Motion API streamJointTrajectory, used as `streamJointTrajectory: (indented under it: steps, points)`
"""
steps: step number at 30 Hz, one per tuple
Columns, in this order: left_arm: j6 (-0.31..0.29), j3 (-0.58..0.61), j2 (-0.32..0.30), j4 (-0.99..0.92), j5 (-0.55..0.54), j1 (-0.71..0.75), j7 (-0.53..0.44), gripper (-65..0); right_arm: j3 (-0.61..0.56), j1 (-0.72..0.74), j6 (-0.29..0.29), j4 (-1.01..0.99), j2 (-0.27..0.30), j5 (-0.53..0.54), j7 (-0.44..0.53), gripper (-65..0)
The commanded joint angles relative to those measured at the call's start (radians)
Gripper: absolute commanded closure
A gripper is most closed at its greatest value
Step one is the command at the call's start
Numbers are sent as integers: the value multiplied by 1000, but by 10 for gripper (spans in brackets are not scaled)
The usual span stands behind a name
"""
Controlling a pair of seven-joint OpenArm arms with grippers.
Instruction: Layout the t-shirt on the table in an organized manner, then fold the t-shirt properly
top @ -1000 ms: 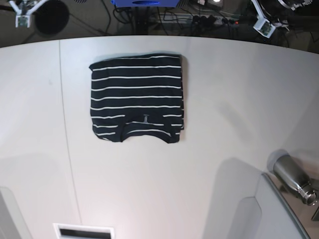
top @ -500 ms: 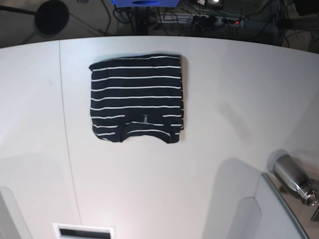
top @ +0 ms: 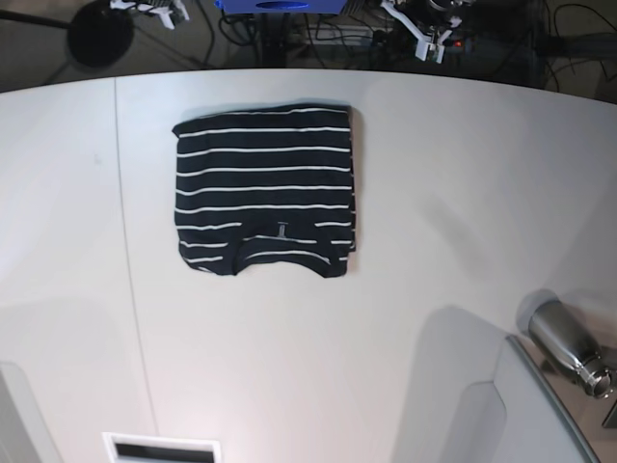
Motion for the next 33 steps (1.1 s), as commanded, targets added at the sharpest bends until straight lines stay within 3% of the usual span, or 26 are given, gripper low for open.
streamJointTrajectory:
  steps: [1,6,22,33]
  points:
    - [-3,2,-11,-3,0,14,4,0,42,-10,-10,-4,3,3,6,-9]
    - [-3,4,-14,-1,0,21,18,0,134,-12,-10,-4,8,3,6,-9]
    - [0,2,-5,105,0,-2,17,0,135,29,-10,38,11,3,8,-5]
    - [0,2,42,27,-1,14,20,0,139,-10,-10,45,32,3,8,-6]
